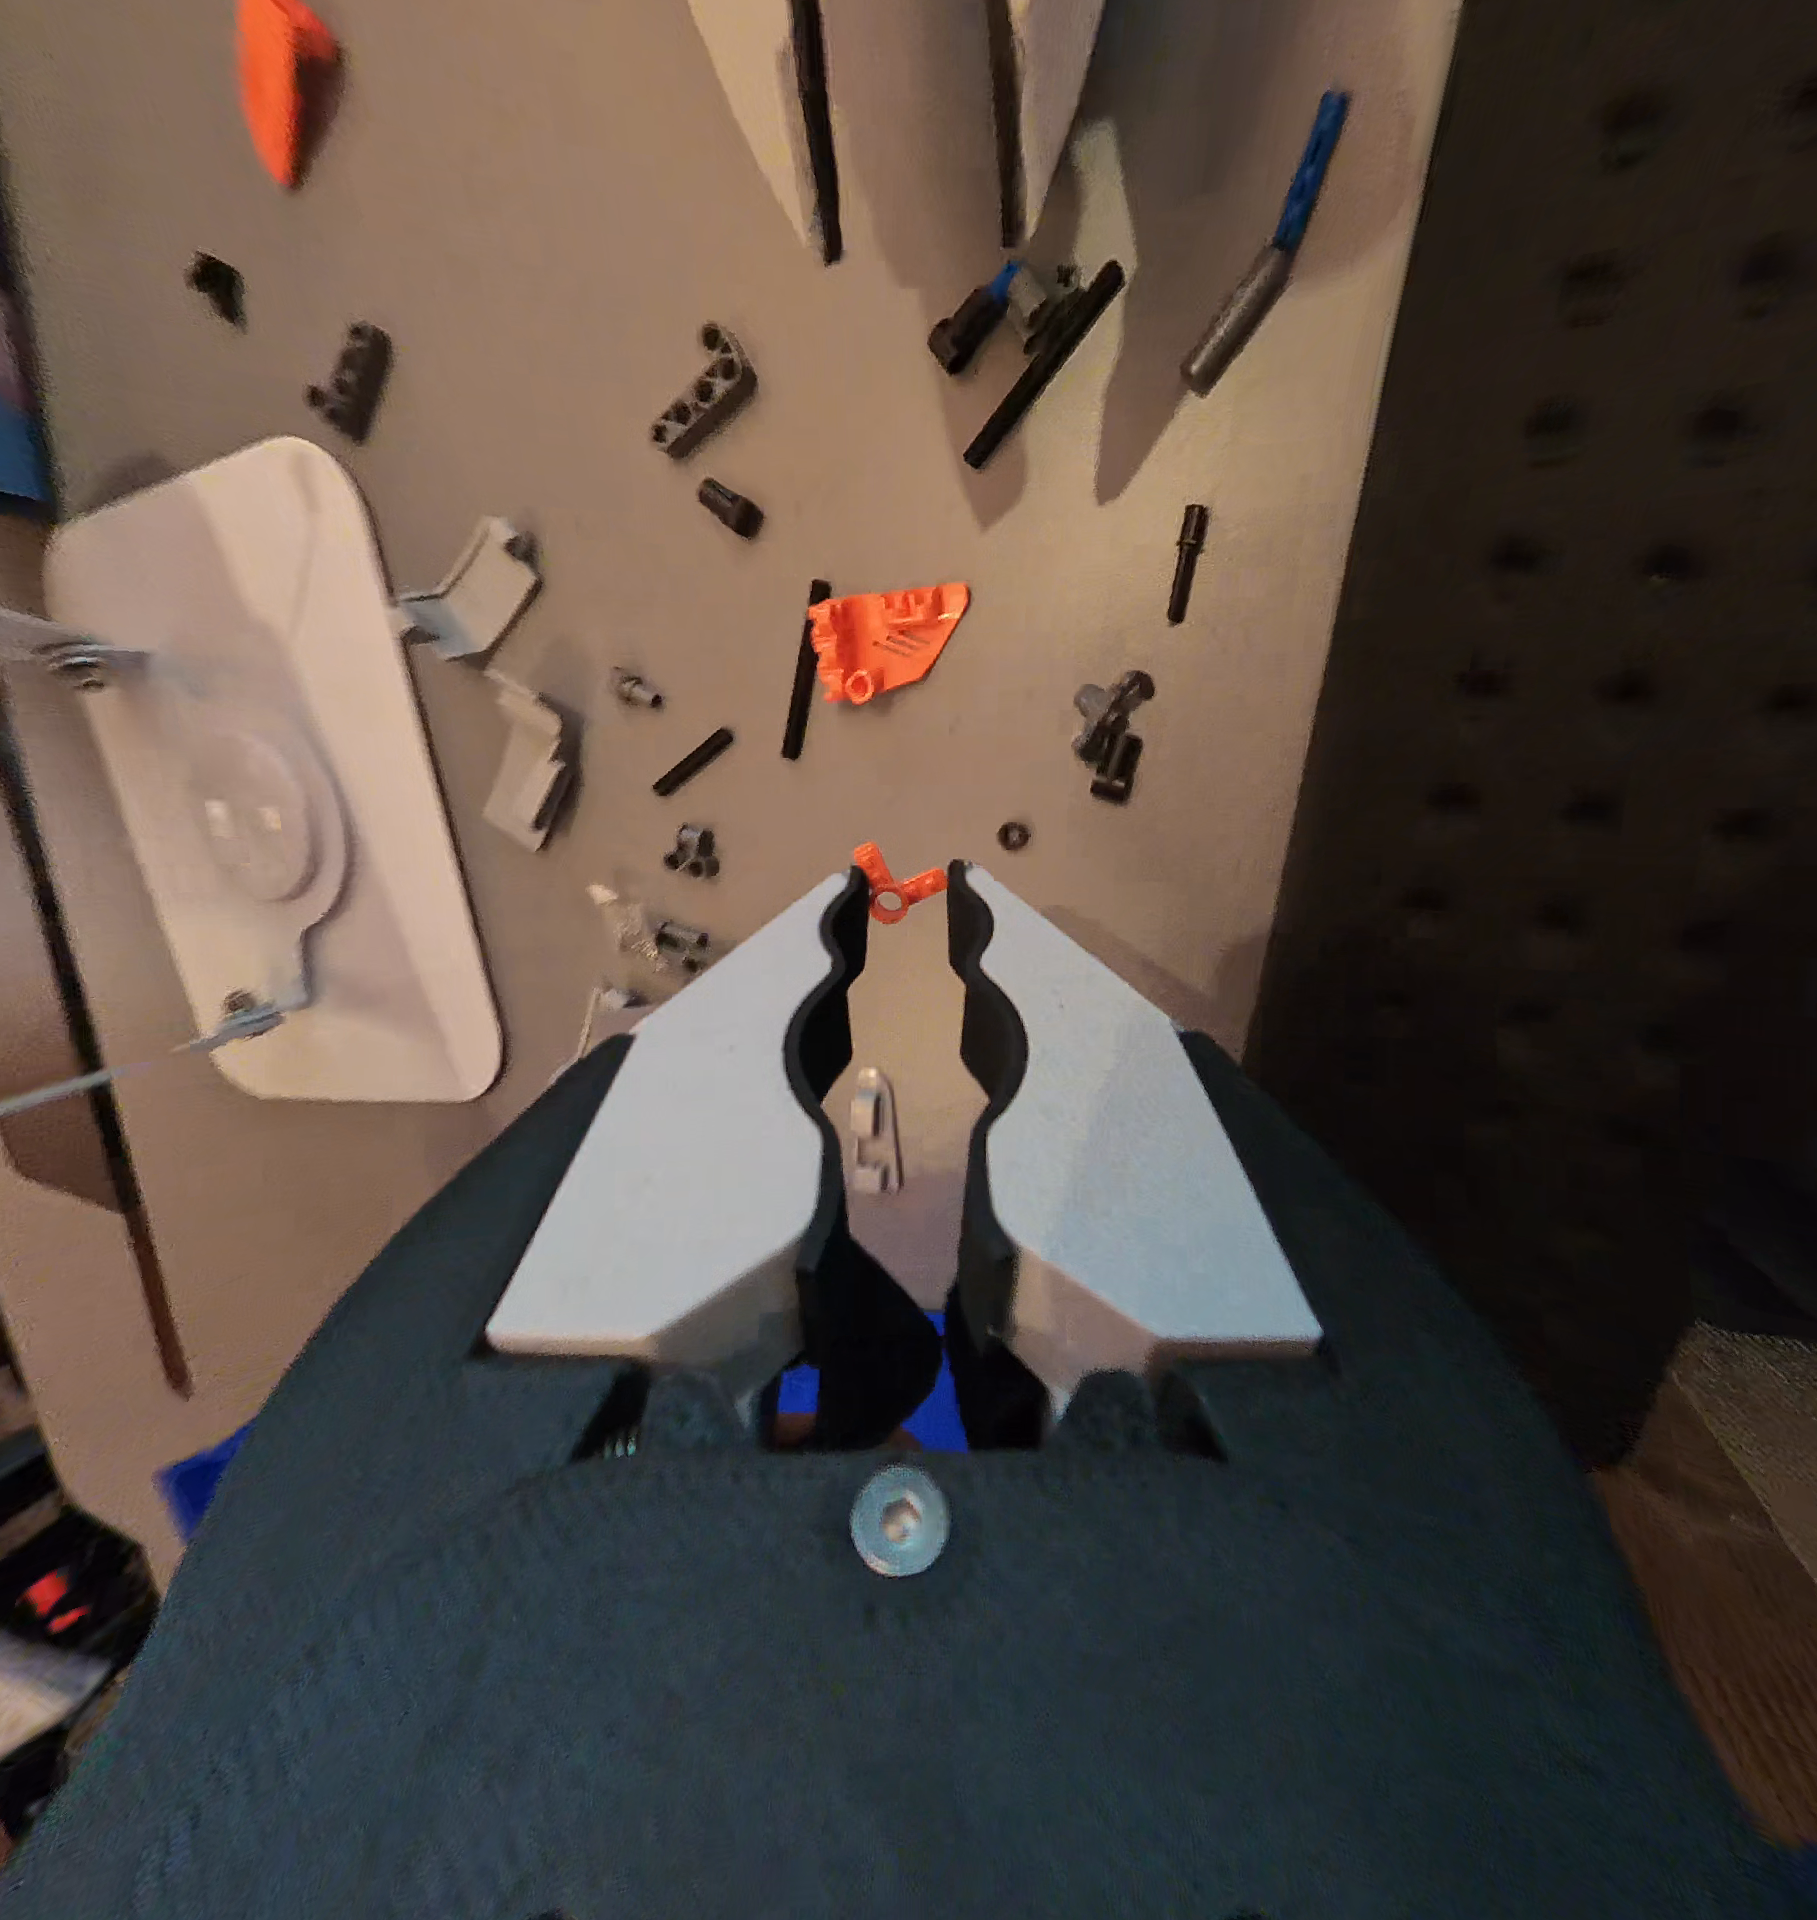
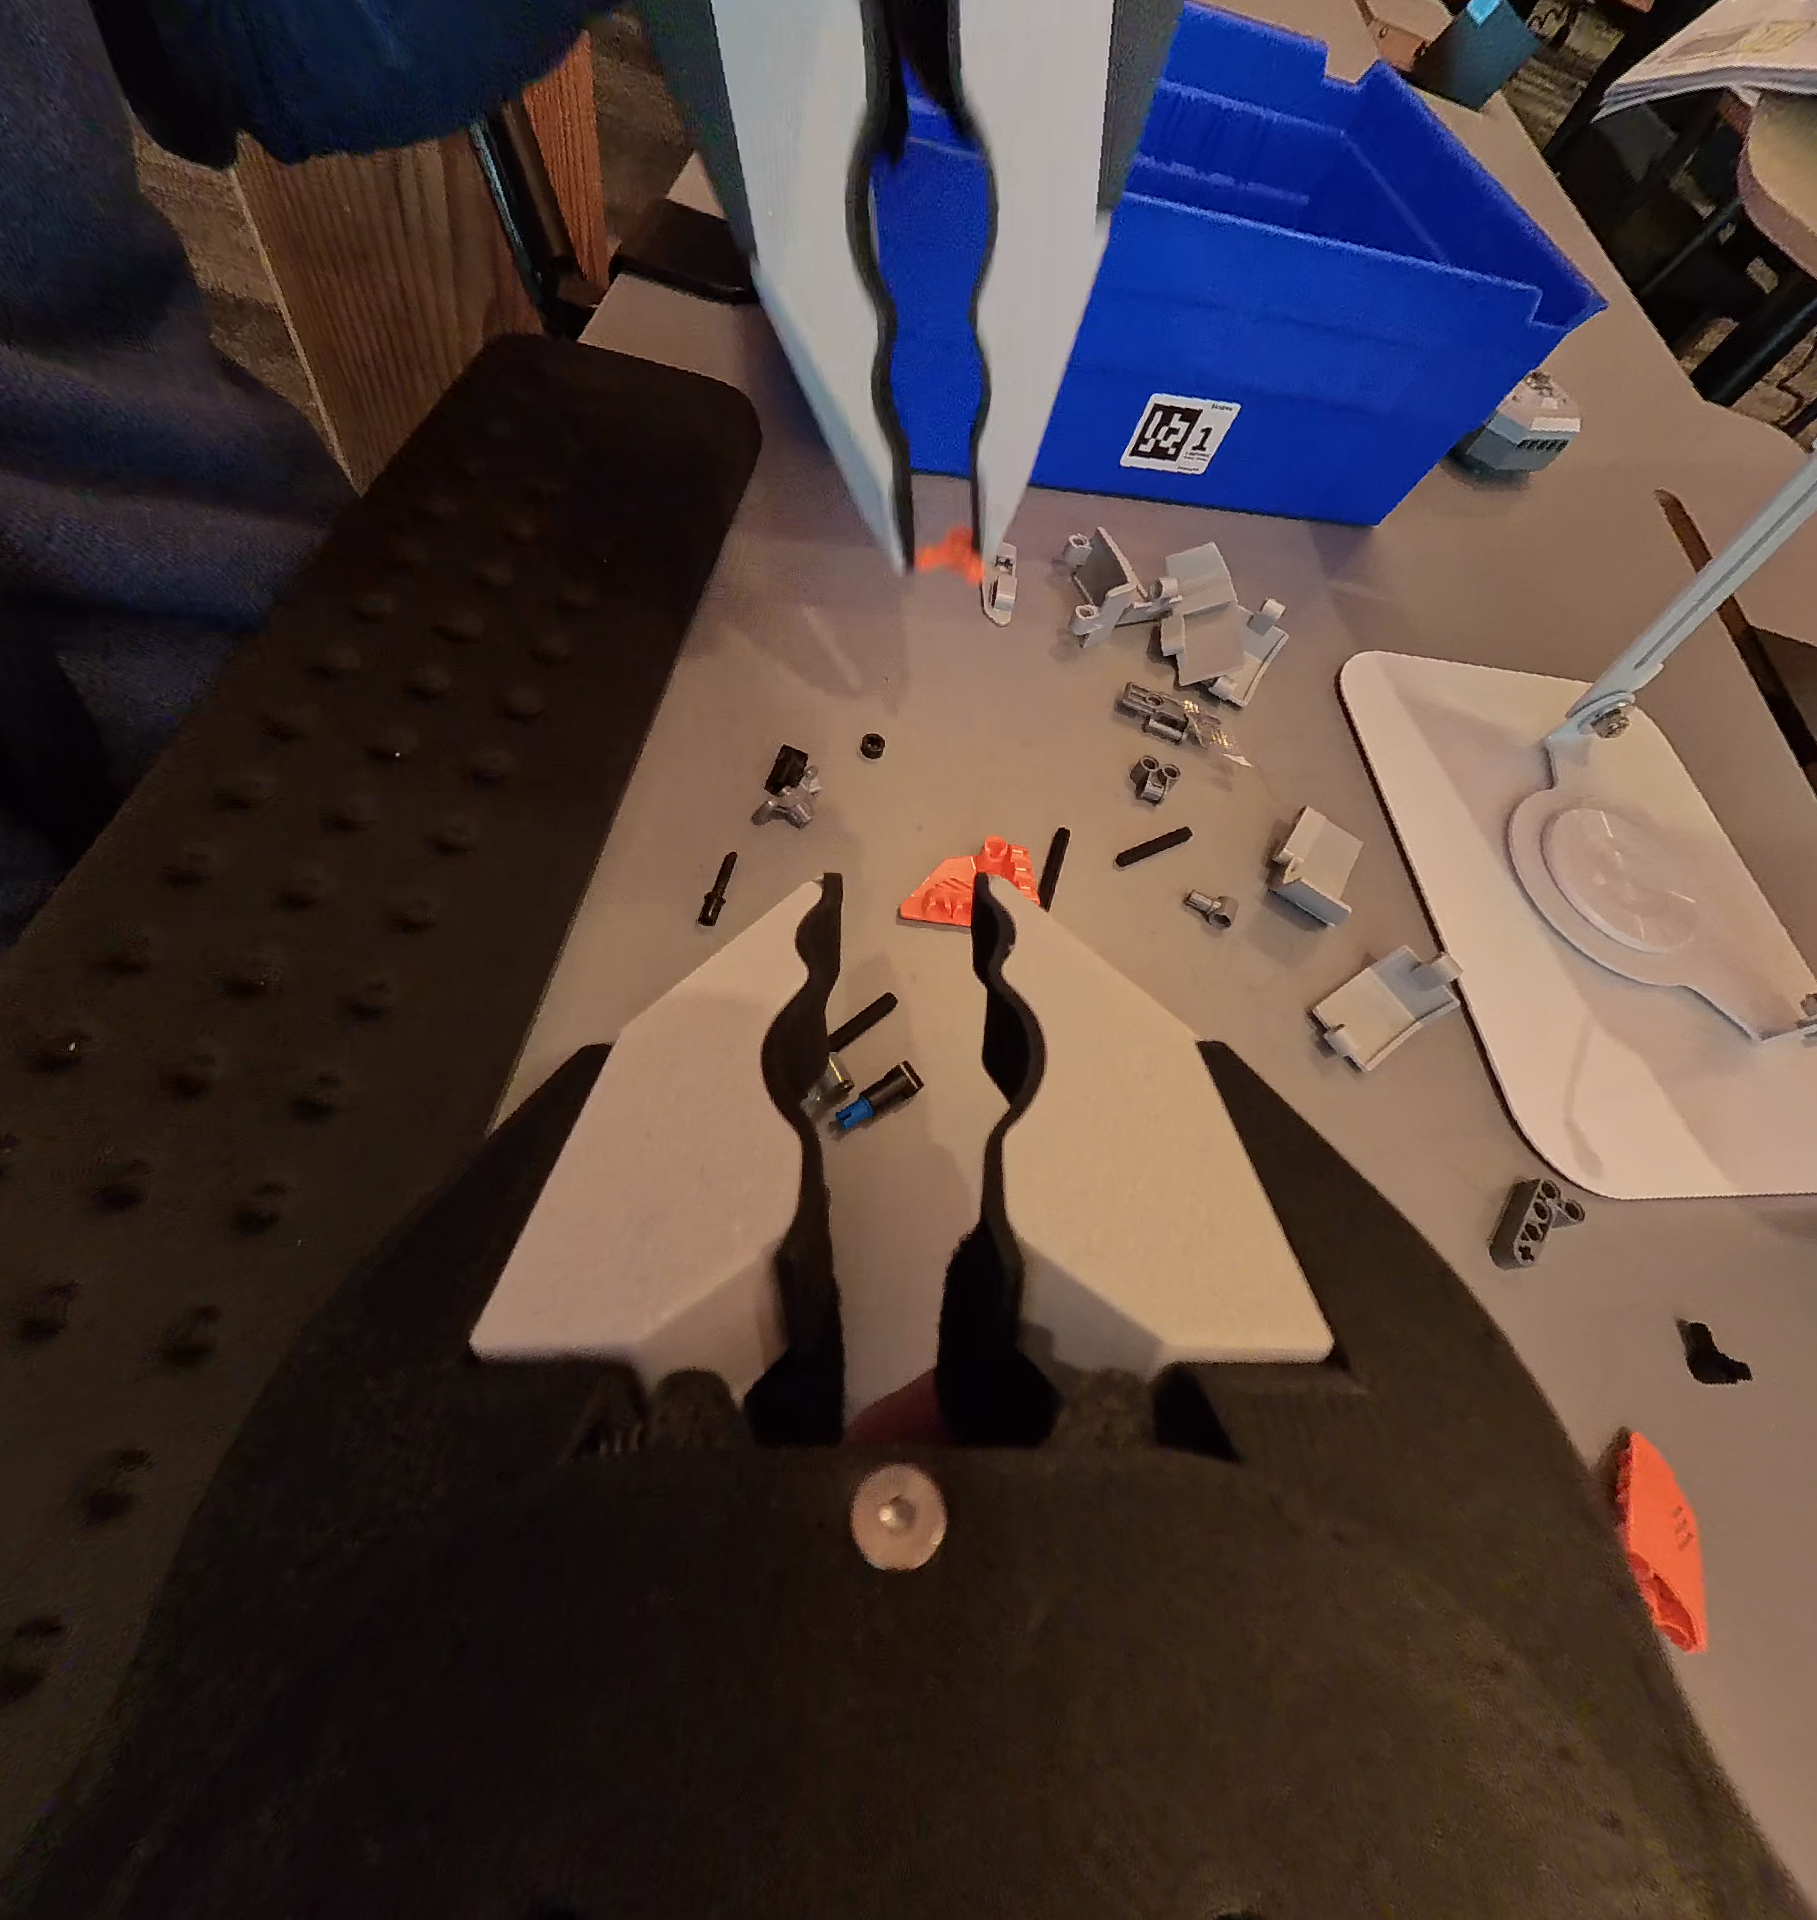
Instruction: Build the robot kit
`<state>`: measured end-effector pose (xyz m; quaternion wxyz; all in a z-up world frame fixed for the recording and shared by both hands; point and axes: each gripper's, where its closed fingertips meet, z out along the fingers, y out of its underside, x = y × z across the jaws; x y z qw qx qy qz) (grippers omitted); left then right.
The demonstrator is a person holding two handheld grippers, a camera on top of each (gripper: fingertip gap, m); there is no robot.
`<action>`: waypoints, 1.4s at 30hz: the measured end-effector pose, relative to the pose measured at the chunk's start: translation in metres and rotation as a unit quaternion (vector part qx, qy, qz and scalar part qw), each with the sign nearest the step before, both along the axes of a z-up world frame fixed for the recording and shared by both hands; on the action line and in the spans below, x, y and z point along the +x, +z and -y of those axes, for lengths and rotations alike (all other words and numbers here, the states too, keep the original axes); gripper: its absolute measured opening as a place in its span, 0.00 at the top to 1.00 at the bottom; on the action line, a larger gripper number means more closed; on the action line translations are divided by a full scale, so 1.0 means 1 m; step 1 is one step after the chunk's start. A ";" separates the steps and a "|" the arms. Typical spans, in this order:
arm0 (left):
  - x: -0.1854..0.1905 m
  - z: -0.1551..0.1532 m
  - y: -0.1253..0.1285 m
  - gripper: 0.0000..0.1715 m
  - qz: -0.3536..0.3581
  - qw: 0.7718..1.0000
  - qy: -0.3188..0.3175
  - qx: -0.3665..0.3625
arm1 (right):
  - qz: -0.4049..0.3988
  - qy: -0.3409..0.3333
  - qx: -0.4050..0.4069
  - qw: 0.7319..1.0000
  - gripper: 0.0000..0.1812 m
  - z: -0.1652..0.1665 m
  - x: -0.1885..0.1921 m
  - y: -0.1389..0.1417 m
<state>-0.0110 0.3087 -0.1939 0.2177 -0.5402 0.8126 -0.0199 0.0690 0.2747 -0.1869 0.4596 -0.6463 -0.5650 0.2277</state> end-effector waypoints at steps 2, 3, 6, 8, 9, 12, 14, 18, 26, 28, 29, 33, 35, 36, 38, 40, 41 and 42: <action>0.010 0.000 -0.022 0.92 -0.015 1.000 -0.002 -0.024 | 0.000 0.000 -0.001 1.000 0.88 0.000 0.001 0.000; 0.013 -0.002 -0.033 0.92 -0.027 0.999 -0.001 -0.028 | 0.000 0.000 -0.002 1.000 0.88 0.000 0.000 -0.001; 0.015 0.001 -0.055 0.91 -0.048 0.997 -0.004 -0.056 | 0.004 0.005 -0.005 1.000 0.88 0.002 -0.001 -0.004; 0.013 -0.001 -0.064 0.90 -0.059 0.997 -0.006 -0.050 | 0.006 0.007 -0.005 1.000 0.88 0.002 -0.002 -0.005; 0.013 0.002 -0.066 0.91 -0.056 0.996 -0.007 -0.063 | 0.006 0.007 -0.006 1.000 0.88 0.003 -0.002 -0.005; 0.017 0.004 -0.065 0.86 -0.041 0.996 -0.004 -0.073 | 0.005 0.007 -0.007 1.000 0.88 0.002 -0.001 -0.005; 0.020 0.004 -0.061 0.82 -0.024 0.997 0.003 -0.076 | 0.005 0.006 -0.010 1.000 0.87 0.001 -0.001 -0.006; 0.024 -0.002 -0.028 0.81 0.048 0.996 0.021 -0.070 | 0.008 -0.010 -0.004 1.000 0.88 -0.006 0.005 -0.006; -0.039 -0.032 0.056 0.83 0.158 0.982 0.107 -0.001 | -0.014 -0.084 0.009 0.996 0.89 -0.031 0.026 0.007; -0.062 -0.038 0.068 0.83 0.166 0.978 0.129 0.017 | -0.009 -0.104 0.010 0.994 0.89 -0.038 0.031 0.005; -0.073 -0.041 0.072 0.83 0.166 0.975 0.142 0.029 | -0.008 -0.109 0.010 0.994 0.89 -0.040 0.033 0.004; -0.105 -0.050 0.078 0.83 0.177 0.965 0.185 0.050 | -0.010 -0.121 0.006 0.993 0.89 -0.046 0.039 0.002; -0.116 -0.052 0.077 0.83 0.182 0.962 0.197 0.051 | -0.010 -0.123 0.001 0.992 0.89 -0.046 0.040 0.000; -0.119 -0.053 0.077 0.84 0.185 0.960 0.203 0.052 | -0.007 -0.123 0.000 0.992 0.89 -0.047 0.040 -0.002; -0.119 -0.050 0.075 0.84 0.196 0.959 0.200 0.050 | -0.001 -0.121 -0.002 0.993 0.89 -0.046 0.039 -0.006; -0.111 -0.041 0.073 0.84 0.207 0.960 0.184 0.043 | 0.006 -0.120 -0.006 0.993 0.90 -0.047 0.038 -0.011; -0.102 -0.034 0.072 0.84 0.216 0.961 0.170 0.041 | 0.009 -0.118 -0.008 0.993 0.89 -0.047 0.037 -0.013; -0.091 -0.026 0.070 0.84 0.228 0.960 0.158 0.029 | 0.012 -0.117 -0.010 0.993 0.89 -0.047 0.036 -0.016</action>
